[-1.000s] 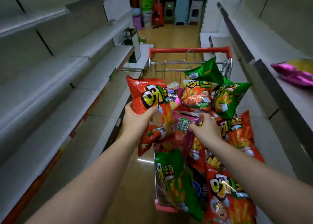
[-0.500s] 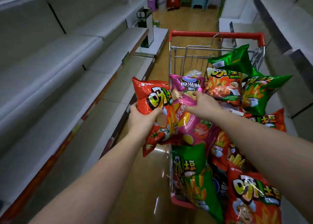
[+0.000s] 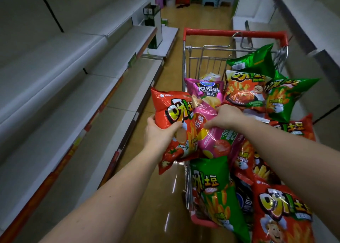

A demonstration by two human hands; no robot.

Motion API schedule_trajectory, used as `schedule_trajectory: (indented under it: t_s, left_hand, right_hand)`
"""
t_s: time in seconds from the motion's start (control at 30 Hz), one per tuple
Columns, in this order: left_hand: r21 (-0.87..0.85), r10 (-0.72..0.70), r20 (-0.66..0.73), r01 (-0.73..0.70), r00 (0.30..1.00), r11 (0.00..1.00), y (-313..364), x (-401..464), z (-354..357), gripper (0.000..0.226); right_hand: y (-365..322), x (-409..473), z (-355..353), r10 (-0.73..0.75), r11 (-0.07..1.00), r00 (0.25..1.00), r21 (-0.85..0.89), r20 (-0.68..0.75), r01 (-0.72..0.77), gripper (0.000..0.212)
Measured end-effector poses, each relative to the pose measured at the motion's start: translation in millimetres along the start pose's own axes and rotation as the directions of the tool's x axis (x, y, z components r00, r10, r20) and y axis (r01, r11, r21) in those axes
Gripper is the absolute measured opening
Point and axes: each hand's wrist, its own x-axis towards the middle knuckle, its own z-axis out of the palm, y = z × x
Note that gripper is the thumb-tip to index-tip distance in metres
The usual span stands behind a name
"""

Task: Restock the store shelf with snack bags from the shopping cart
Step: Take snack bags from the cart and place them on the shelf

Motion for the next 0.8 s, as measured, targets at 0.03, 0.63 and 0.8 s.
schedule_trajectory:
  t_s: [0.03, 0.63, 0.8]
  left_hand:
    - [-0.006, 0.016, 0.003, -0.016, 1.0, 1.0, 4, -1, 1, 0.091]
    - [-0.094, 0.506, 0.018, -0.502, 0.863, 0.86, 154, -96, 55, 0.1]
    - [-0.071, 0.556, 0.058, -0.552, 0.829, 0.831, 164, -145, 70, 0.092]
  right_hand:
    - [0, -5, -2, -0.008, 1.0, 1.0, 0.015, -0.03, 0.008, 0.065]
    - [50, -168, -143, 0.166, 0.842, 0.72, 0.477, -0.673, 0.252, 0.046]
    - [82, -223, -153, 0.218, 0.846, 0.629, 0.466, -0.746, 0.26, 0.047]
